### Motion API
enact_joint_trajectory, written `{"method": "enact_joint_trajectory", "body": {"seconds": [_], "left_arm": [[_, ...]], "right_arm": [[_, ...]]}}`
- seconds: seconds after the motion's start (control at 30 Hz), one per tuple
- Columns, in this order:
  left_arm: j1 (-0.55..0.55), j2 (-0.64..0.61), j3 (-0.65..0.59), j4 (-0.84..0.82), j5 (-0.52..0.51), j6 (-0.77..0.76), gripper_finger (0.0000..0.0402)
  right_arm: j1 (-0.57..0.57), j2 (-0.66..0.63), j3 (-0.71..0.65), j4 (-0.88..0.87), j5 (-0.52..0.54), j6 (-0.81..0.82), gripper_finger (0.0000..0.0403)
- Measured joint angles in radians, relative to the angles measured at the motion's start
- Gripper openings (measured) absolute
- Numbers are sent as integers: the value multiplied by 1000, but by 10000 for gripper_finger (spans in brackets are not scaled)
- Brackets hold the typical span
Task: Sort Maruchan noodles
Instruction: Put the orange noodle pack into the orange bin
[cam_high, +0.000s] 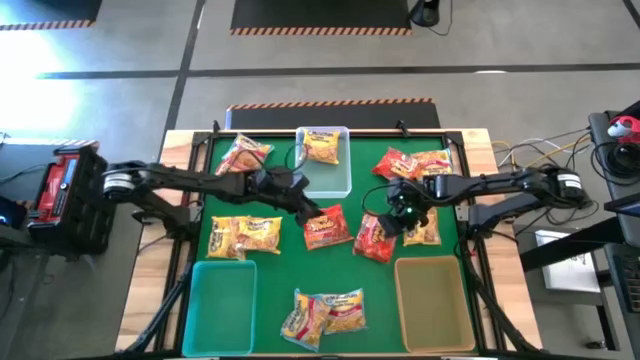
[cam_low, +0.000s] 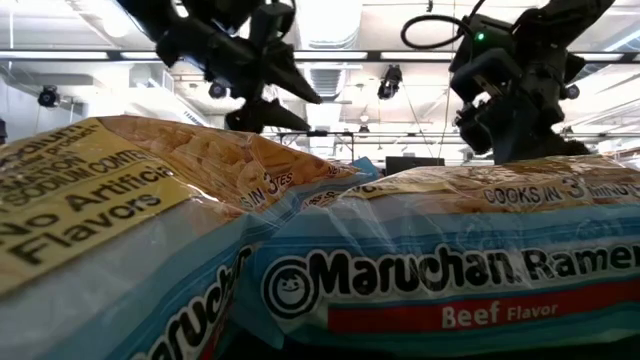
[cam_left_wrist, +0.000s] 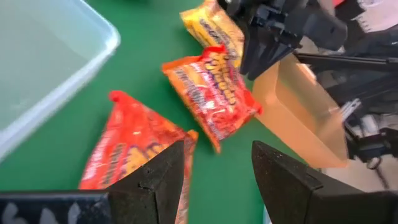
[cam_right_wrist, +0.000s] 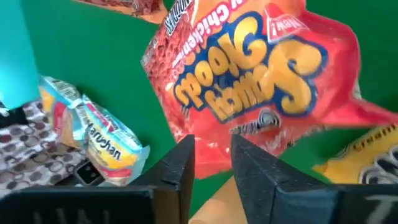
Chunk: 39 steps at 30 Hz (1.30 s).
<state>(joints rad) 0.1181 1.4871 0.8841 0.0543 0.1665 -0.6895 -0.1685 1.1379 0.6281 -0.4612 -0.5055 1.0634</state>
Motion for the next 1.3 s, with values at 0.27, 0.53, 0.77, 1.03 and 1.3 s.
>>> {"method": "enact_joint_trajectory", "body": {"seconds": [0.27,0.53,0.77,1.03,1.3], "left_arm": [[-80,184,60,178,0,-71,169],[-126,358,204,190,-27,-93,169],[-136,504,319,189,-26,-129,169],[-153,623,461,99,-25,-138,158],[-153,646,479,33,-61,-117,135]], "right_arm": [[27,-23,-7,-39,85,36,111],[60,-19,-17,-47,115,24,112],[90,-48,-18,-63,125,3,109],[98,-112,-20,-149,183,-4,107],[101,-179,-56,-154,220,20,112]]}}
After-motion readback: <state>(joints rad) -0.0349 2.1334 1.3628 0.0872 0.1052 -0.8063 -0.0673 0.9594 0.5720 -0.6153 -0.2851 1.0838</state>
